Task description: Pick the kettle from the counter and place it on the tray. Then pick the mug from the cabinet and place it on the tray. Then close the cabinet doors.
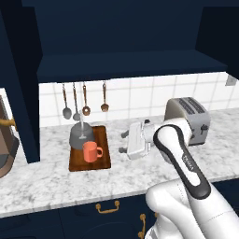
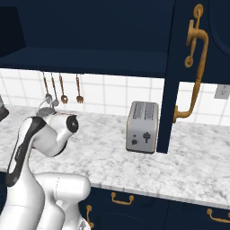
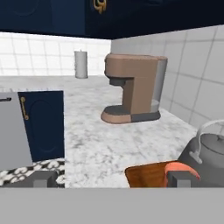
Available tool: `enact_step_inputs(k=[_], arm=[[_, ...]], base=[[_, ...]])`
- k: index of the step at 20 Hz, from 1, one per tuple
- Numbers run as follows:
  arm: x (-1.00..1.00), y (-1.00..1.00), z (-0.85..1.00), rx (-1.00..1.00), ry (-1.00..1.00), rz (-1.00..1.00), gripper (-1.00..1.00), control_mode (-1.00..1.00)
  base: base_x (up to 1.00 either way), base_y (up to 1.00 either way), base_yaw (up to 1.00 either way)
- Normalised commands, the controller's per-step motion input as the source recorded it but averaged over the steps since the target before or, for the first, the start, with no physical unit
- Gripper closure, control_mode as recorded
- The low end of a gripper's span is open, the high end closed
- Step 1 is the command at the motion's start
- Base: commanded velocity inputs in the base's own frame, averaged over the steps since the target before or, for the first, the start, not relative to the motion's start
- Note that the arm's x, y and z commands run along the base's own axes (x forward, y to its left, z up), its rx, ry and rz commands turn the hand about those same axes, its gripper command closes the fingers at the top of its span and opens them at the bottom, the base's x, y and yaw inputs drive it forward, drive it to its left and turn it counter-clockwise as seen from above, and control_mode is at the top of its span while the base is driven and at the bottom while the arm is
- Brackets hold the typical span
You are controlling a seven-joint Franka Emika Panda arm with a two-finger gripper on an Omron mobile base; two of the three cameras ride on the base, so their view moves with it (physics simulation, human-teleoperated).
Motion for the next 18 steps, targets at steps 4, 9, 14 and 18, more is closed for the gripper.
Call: enact_step_inputs(k=[4,9,14,18], arm=[[-0.53,-0.09,0.64,0.0,-0.08,0.0,-1.0,-1.0],[-0.47,-0.14,0.59,0.0,-0.04,0.0,-1.0,-1.0],[-0.48,-0.12,0.53,0.0,-0.07,0.04,-1.0,-1.0],[-0.53,-0.04,0.37,0.0,-0.06,0.03,-1.0,-1.0]], base=[[0.0,0.0,0.0],[0.0,0.0,0.0],[0.0,0.0,0.0],[0.0,0.0,0.0]])
